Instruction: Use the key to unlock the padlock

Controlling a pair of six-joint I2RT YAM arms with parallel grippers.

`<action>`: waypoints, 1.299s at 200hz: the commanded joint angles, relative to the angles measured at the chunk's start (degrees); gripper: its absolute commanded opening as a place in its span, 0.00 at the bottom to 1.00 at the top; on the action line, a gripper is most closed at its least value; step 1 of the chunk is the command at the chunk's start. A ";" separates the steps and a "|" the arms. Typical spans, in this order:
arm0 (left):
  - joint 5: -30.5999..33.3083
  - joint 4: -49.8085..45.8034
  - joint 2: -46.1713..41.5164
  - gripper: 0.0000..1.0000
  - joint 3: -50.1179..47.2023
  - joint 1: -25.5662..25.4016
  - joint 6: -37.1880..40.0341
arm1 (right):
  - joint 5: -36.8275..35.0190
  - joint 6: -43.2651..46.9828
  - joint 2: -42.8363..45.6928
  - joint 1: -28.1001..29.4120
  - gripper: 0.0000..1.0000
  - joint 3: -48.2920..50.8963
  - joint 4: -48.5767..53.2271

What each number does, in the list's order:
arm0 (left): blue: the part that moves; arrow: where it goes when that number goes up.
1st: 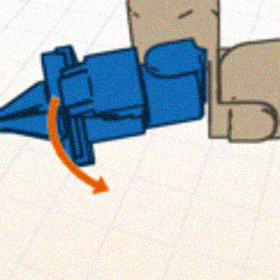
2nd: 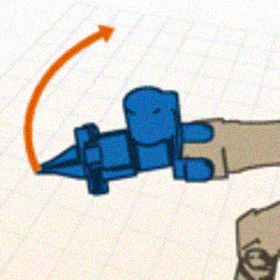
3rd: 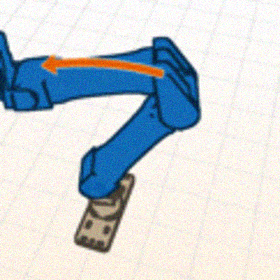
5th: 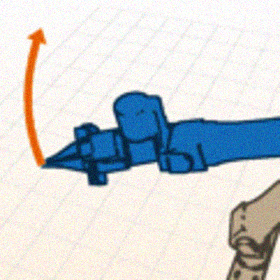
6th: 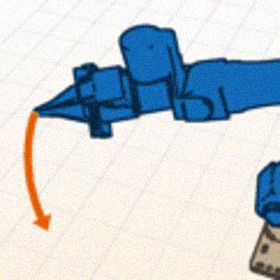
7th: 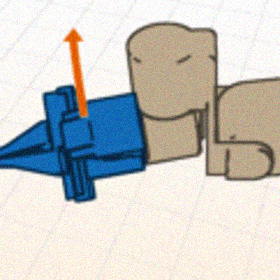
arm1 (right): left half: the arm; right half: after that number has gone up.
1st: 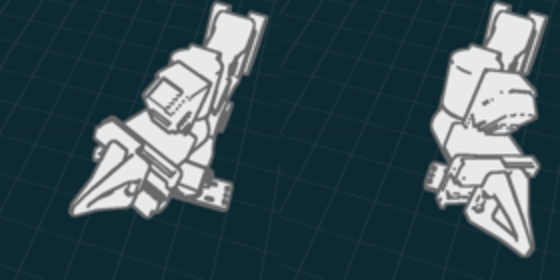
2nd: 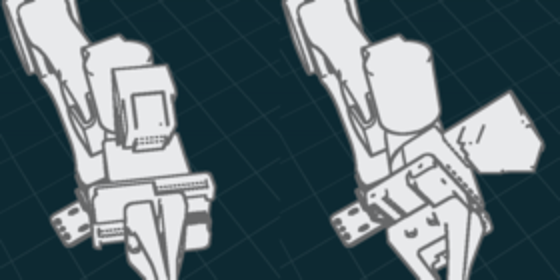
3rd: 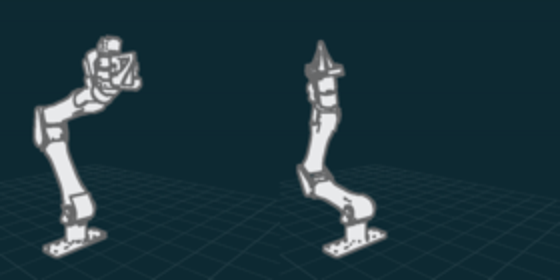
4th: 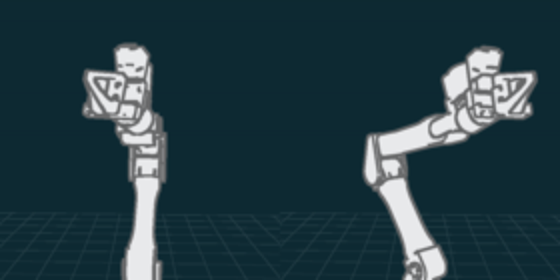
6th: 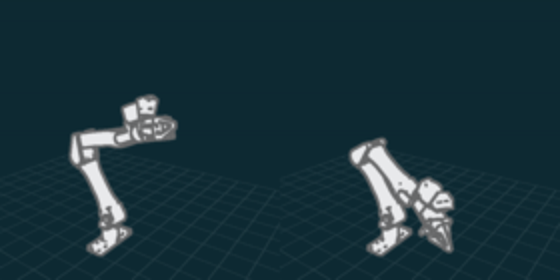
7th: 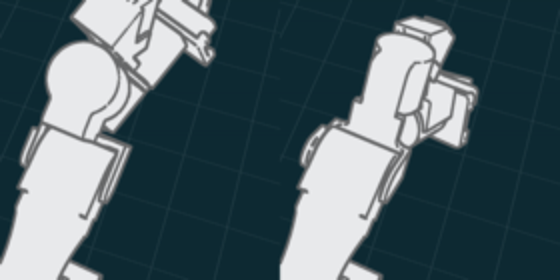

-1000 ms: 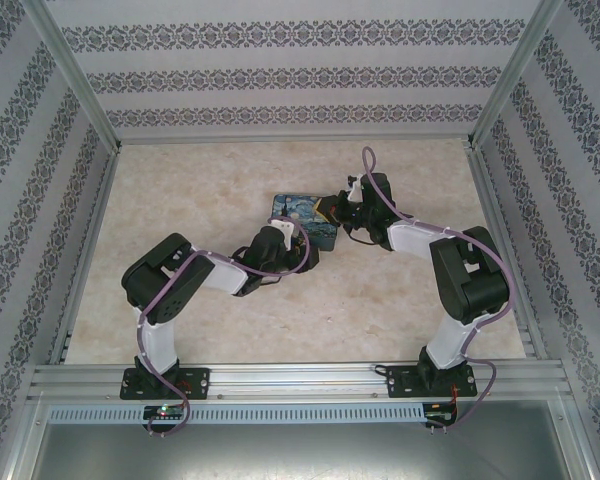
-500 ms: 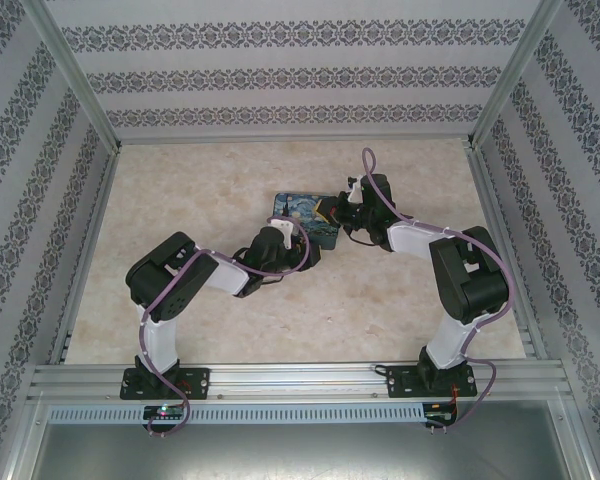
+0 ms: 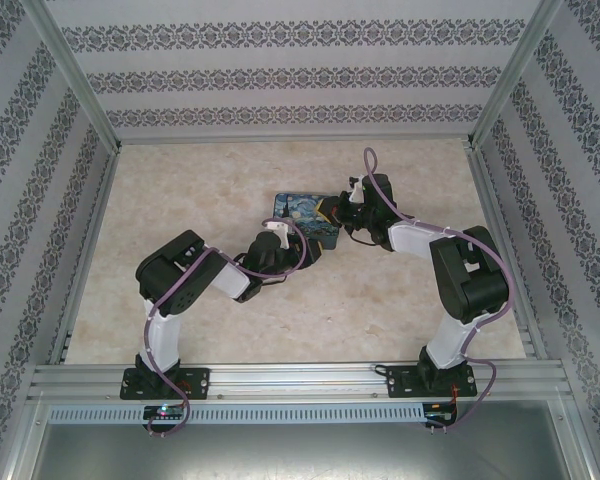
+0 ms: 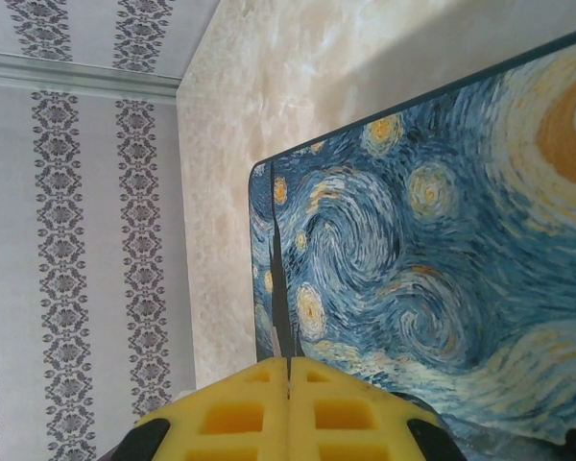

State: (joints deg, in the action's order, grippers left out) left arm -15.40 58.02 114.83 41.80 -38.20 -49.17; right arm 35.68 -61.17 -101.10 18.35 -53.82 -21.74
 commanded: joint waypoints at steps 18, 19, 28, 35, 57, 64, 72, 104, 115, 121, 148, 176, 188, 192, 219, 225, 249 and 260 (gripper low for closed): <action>0.65 1.35 1.58 0.54 0.25 -0.74 -2.58 | 0.94 0.01 -0.76 -0.50 0.00 0.60 -1.62; 0.77 1.33 1.56 0.54 0.23 -0.74 -2.63 | 1.00 0.00 -0.76 -0.51 0.00 0.62 -1.59; 1.73 0.91 1.54 0.53 0.18 -0.82 -3.18 | 1.02 0.02 -0.77 -0.48 0.00 0.59 -1.72; 2.60 -0.02 1.47 0.50 0.17 -0.83 -3.77 | 0.98 -0.01 -0.84 -0.51 0.00 0.64 -1.73; 5.44 -4.49 0.62 0.48 0.52 -1.56 -4.39 | 0.97 -0.12 -0.77 -0.44 0.00 0.66 -1.82; 5.91 -6.04 0.25 0.48 0.77 -1.98 -3.79 | 1.03 -0.20 -0.77 -0.50 0.00 0.68 -1.90; 6.53 -7.96 -0.18 0.48 1.21 -2.35 -3.05 | 1.03 -0.17 -0.78 -0.48 0.00 0.72 -1.86; 7.05 -6.60 0.05 0.46 0.91 -2.94 -1.81 | 1.14 -0.33 -0.94 -0.50 0.00 0.60 -2.09; 6.96 -4.24 -0.01 0.45 0.19 -3.03 -1.95 | 1.21 -0.33 -0.94 -0.51 0.00 0.64 -2.08; 6.81 -2.94 -0.12 0.45 -0.16 -3.07 -2.02 | 1.23 -0.29 -1.03 -0.47 0.00 0.64 -2.13; 6.75 0.19 -0.55 0.47 -0.73 -3.46 -2.45 | 1.23 -0.18 -1.18 -0.45 0.00 0.77 -2.17; 5.81 2.72 0.68 0.48 -0.16 -3.47 -4.53 | 1.31 -0.26 -1.47 -0.50 0.00 0.91 -2.29; 5.90 4.21 0.75 0.48 -0.31 -3.64 -5.33 | 1.37 -0.27 -1.56 -0.49 0.00 0.83 -2.41; 5.92 4.44 0.78 0.48 -0.37 -3.64 -5.68 | 1.35 -0.31 -1.55 -0.55 0.00 0.88 -2.43; 7.16 4.30 0.78 0.48 0.04 -3.73 -6.38 | 1.58 -0.32 -2.04 -0.58 0.00 0.93 -2.61; 7.47 3.98 1.04 0.48 0.25 -3.73 -6.54 | 1.58 -0.36 -2.08 -0.55 0.00 0.91 -2.62; 8.77 3.43 2.89 0.47 1.32 -3.73 -8.52 | 1.67 -0.37 -2.17 -0.66 0.00 0.93 -2.79; 9.44 3.50 3.57 0.46 1.44 -3.73 -9.36 | 1.67 -0.34 -2.17 -0.67 0.00 1.02 -2.83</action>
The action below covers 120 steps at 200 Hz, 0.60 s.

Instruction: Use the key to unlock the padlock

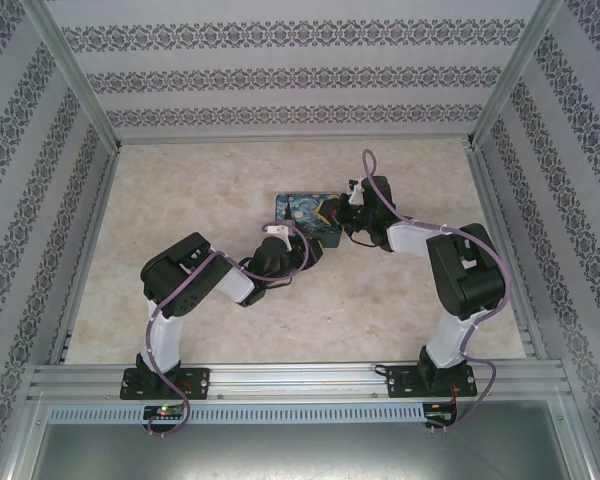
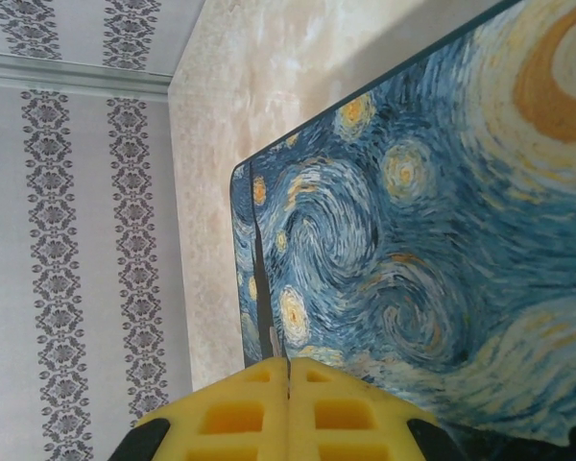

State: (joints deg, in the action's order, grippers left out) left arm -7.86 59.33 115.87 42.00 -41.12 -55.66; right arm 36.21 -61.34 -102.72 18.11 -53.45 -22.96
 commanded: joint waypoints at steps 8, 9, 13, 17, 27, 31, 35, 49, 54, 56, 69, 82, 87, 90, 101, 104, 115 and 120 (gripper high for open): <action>2.26 2.15 2.85 0.45 1.41 -0.80 -3.13 | 1.15 -0.15 -0.55 -0.44 0.00 0.65 -1.56; 2.29 2.13 2.90 0.45 1.46 -0.80 -3.13 | 1.10 -0.12 -0.55 -0.44 0.00 0.64 -1.56; 2.40 2.03 3.03 0.44 1.49 -0.80 -3.29 | 1.22 -0.17 -0.62 -0.52 0.00 0.71 -1.56; 2.45 1.95 3.12 0.44 1.60 -0.82 -3.27 | 1.18 -0.12 -0.64 -0.52 0.00 0.78 -1.56; 2.49 1.83 3.39 0.42 1.87 -0.80 -3.22 | 1.17 -0.11 -0.64 -0.49 0.00 0.79 -1.58; 2.50 1.68 3.39 0.42 1.93 -0.82 -3.19 | 1.19 -0.16 -0.71 -0.59 0.00 0.82 -1.56; 2.45 1.62 3.50 0.41 2.02 -0.80 -3.21 | 1.17 -0.11 -0.73 -0.59 0.00 0.86 -1.57; 2.24 1.36 3.66 0.39 2.36 -0.82 -2.88 | 1.24 -0.12 -0.91 -0.54 0.00 0.81 -1.65; 2.23 1.24 3.66 0.37 2.44 -0.80 -2.81 | 1.23 -0.10 -0.95 -0.61 0.00 0.88 -1.67; 2.17 1.18 3.66 0.36 2.53 -0.80 -2.84 | 1.23 -0.12 -0.98 -0.57 0.00 0.82 -1.70; 2.14 0.95 3.70 0.33 2.77 -0.81 -2.56 | 1.24 -0.22 -1.08 -0.61 0.00 0.81 -1.73; 2.13 0.86 3.69 0.29 2.93 -0.80 -2.38 | 1.32 -0.18 -1.17 -0.61 0.00 0.83 -1.82; 2.07 0.79 3.66 0.25 3.04 -0.80 -2.43 | 1.38 -0.25 -1.25 -0.61 0.00 0.86 -1.82; 2.06 0.89 3.66 0.24 3.05 -0.80 -2.35 | 1.28 -0.19 -1.28 -0.56 0.00 0.79 -1.76; 1.88 1.17 3.58 0.22 3.04 -0.81 -2.19 | 1.28 -0.20 -1.34 -0.59 0.00 0.79 -1.89; 1.88 1.30 3.53 0.22 3.06 -0.80 -2.20 | 1.40 -0.19 -1.35 -0.60 0.00 0.73 -1.91; 1.74 1.95 3.32 0.22 2.86 -0.96 -2.07 | 1.41 -0.26 -1.43 -0.58 0.00 0.73 -1.91; 1.58 2.27 3.18 0.22 2.85 -1.02 -2.00 | 1.48 -0.26 -1.43 -0.61 0.00 0.69 -1.91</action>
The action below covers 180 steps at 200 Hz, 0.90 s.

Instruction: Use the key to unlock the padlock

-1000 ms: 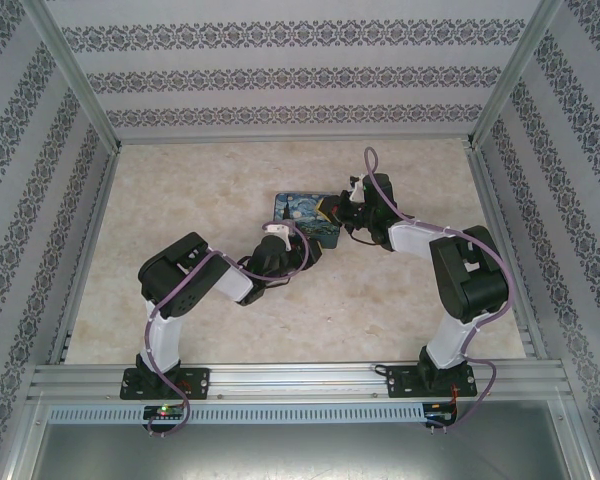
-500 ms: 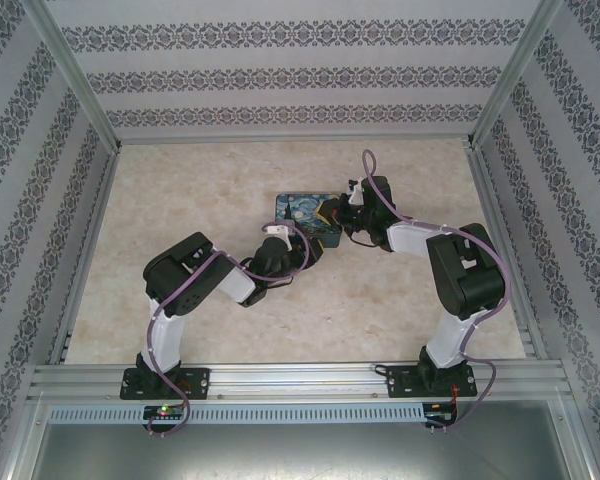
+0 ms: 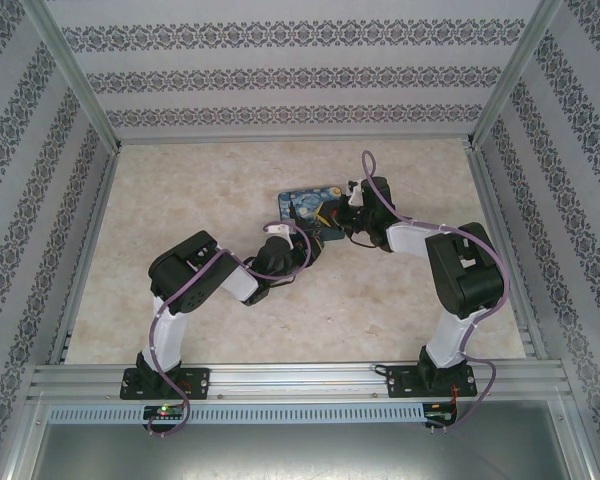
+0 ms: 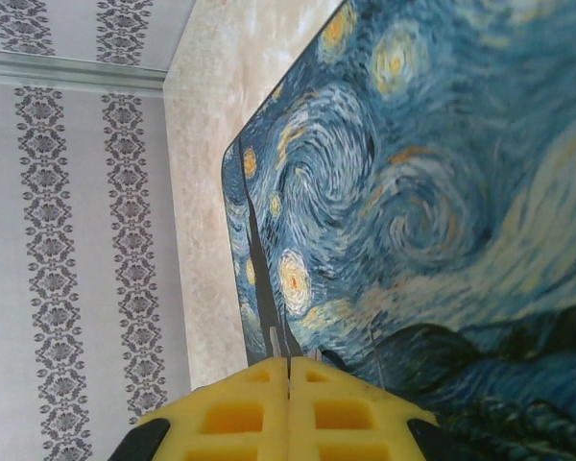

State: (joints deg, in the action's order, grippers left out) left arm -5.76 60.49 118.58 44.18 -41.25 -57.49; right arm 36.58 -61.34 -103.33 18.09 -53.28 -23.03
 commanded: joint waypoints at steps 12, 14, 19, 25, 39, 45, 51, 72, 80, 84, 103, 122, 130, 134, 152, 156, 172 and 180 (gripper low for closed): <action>-1.05 1.15 0.21 0.29 0.90 -1.09 0.09 | 1.13 -0.19 -0.90 -0.64 0.00 0.54 -1.87; -1.08 1.02 0.17 0.31 0.99 -1.10 0.10 | 1.11 -0.21 -0.91 -0.65 0.00 0.50 -1.90; -1.10 0.77 0.09 0.37 1.19 -1.19 0.25 | 1.13 -0.22 -0.91 -0.63 0.00 0.53 -1.85; -1.18 0.51 0.07 0.42 1.43 -1.35 0.37 | 1.12 -0.21 -0.99 -0.63 0.00 0.52 -1.85; -1.11 0.16 0.41 0.46 1.93 -1.37 0.28 | 1.19 -0.19 -1.08 -0.67 0.00 0.57 -1.90; -1.04 0.07 0.63 0.46 2.05 -1.42 0.24 | 1.22 -0.18 -1.09 -0.64 0.00 0.62 -1.93; -0.96 0.07 0.87 0.46 2.24 -1.37 0.14 | 1.22 -0.23 -1.13 -0.74 0.00 0.56 -1.93; -1.01 -0.24 1.59 0.47 2.79 -1.37 -0.22 | 1.26 -0.24 -1.00 -0.77 0.00 0.58 -1.93; -1.01 -0.39 1.82 0.47 3.07 -1.37 -0.41 | 1.22 -0.29 -1.00 -0.77 0.00 0.71 -1.93; -0.96 -0.54 1.91 0.47 3.08 -1.37 -0.48 | 1.18 -0.28 -1.00 -0.77 0.00 0.64 -1.93; -0.88 -1.06 1.81 0.47 2.97 -1.31 -0.26 | 1.30 -0.32 -1.00 -0.77 0.00 0.60 -2.01; -1.09 -2.56 0.53 0.49 2.66 -1.11 1.37 | 1.19 -0.28 -0.99 -0.77 0.00 0.63 -1.97; -1.26 -3.46 -0.40 0.50 2.34 -1.06 2.52 | 1.17 -0.27 -1.08 -0.77 0.00 0.60 -2.01; -1.44 -4.01 -0.90 0.51 2.21 -1.02 3.19 | 1.21 -0.30 -1.07 -0.77 0.00 0.55 -2.01; -1.54 -7.67 -3.80 0.55 1.51 -0.93 6.52 | 1.43 -0.45 -1.09 -0.86 0.00 0.39 -2.08; -1.62 -8.41 -4.34 0.56 1.30 -0.87 7.20 | 1.51 -0.45 -1.09 -0.89 0.00 0.35 -2.18; -1.87 -10.62 -6.72 0.59 0.30 -0.67 9.58 | 1.76 -0.47 -0.81 -1.25 0.00 -0.49 -1.96; -1.80 -11.38 -7.66 0.61 -0.32 -0.50 10.34 | 2.05 -0.61 -0.69 -1.45 0.00 -1.05 -1.93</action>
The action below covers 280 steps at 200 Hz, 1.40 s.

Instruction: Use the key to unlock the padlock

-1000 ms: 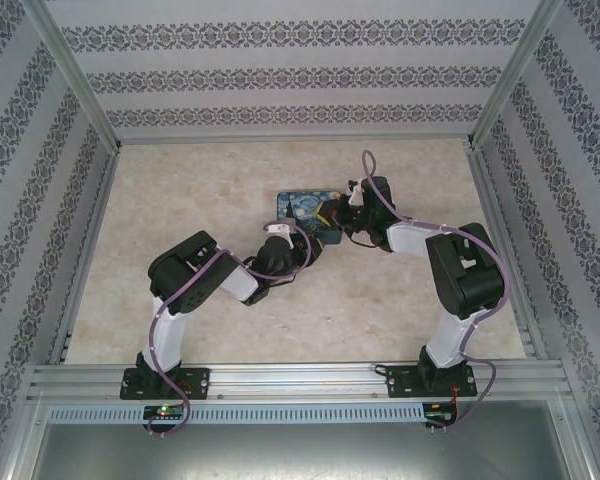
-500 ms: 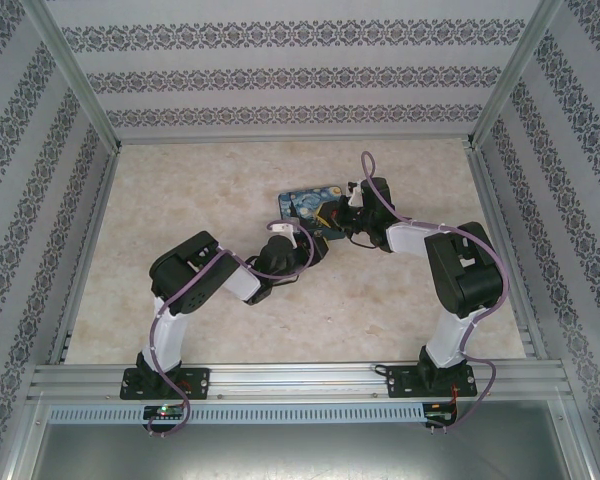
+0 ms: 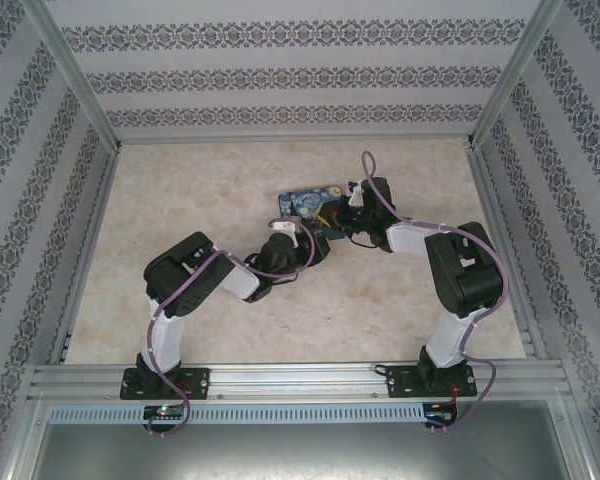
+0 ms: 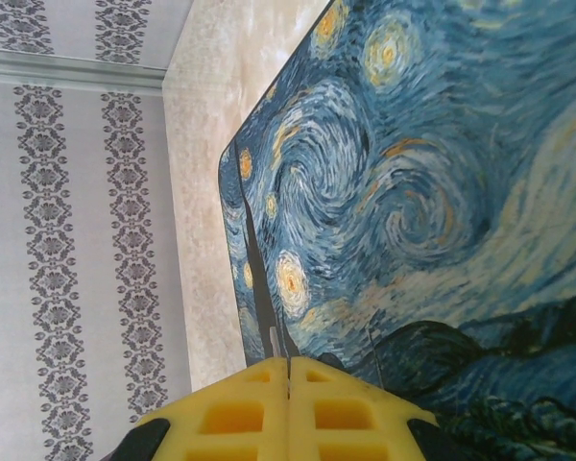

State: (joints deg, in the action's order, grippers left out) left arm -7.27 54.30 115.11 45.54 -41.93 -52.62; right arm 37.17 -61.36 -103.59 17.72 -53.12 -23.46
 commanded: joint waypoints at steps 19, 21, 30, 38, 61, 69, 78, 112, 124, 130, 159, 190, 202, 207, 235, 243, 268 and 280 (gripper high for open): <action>-0.12 -6.35 -6.25 0.63 -3.21 0.68 6.81 | 2.06 -1.05 0.01 -1.93 0.00 -2.78 -1.34; -0.05 -6.48 -6.49 0.64 -3.38 0.75 6.96 | 2.15 -1.09 0.04 -2.01 0.00 -2.95 -1.24; -0.05 -6.99 -7.33 0.65 -3.97 1.09 7.57 | 2.33 -1.15 0.23 -2.49 0.00 -3.89 -0.94; -0.07 -7.71 -7.93 0.65 -4.27 1.39 8.22 | 2.47 -1.22 0.15 -2.91 0.00 -4.71 -0.72; -0.87 -10.21 -8.85 0.66 -3.98 2.08 11.06 | 2.95 -1.50 -1.01 -4.04 0.00 -7.22 -0.29; -1.37 -11.63 -9.03 0.66 -3.45 2.25 12.51 | 2.98 -1.66 -1.82 -4.38 0.00 -7.97 -0.32; -1.84 -13.16 -9.11 0.66 -2.68 2.29 13.95 | 3.04 -1.80 -2.66 -4.79 0.00 -8.83 -0.25; -2.99 -16.63 -8.25 0.67 -0.73 2.60 17.18 | 3.13 -2.98 -6.44 -6.09 0.00 -12.08 -0.79; -3.71 -17.01 -7.57 0.67 -0.14 2.73 17.49 | 3.16 -3.15 -7.84 -6.20 0.00 -13.62 -0.59; -3.89 -17.08 -7.23 0.67 0.05 2.73 17.58 | 3.25 -3.14 -8.55 -6.23 0.00 -14.40 -0.45; -4.77 -17.29 -5.65 0.67 1.38 2.91 18.16 | 3.39 -3.29 -11.20 -6.20 0.00 -15.88 0.00; -4.88 -19.33 -4.39 0.67 3.24 2.91 20.45 | 3.17 -3.09 -11.72 -5.86 0.00 -14.44 -0.35; -4.81 -20.10 -3.87 0.67 3.89 2.91 21.53 | 2.91 -2.82 -11.46 -5.82 0.00 -13.79 -0.36; -4.71 -20.55 -3.70 0.67 4.29 2.91 22.10 | 2.91 -2.84 -11.38 -5.77 0.00 -13.57 -0.37; -4.25 -21.86 -2.25 0.67 6.33 2.89 24.40 | 2.91 -2.69 -11.35 -5.70 0.00 -13.02 -0.39; -4.19 -22.40 -1.81 0.66 7.15 2.92 25.02 | 2.91 -2.69 -11.37 -5.71 0.00 -12.93 -0.40; -3.72 -23.16 -0.34 0.66 8.81 2.93 26.77 | 2.99 -2.66 -11.50 -5.67 0.00 -12.71 -0.39; -3.45 -23.35 0.34 0.66 9.45 2.91 27.27 | 3.04 -2.61 -11.63 -5.50 0.00 -12.62 -0.35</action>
State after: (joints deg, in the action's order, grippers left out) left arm -11.53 33.34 113.60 53.10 -39.62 -28.82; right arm 39.55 -64.36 -114.96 11.77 -66.46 -22.96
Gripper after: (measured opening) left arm 0.658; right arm 0.065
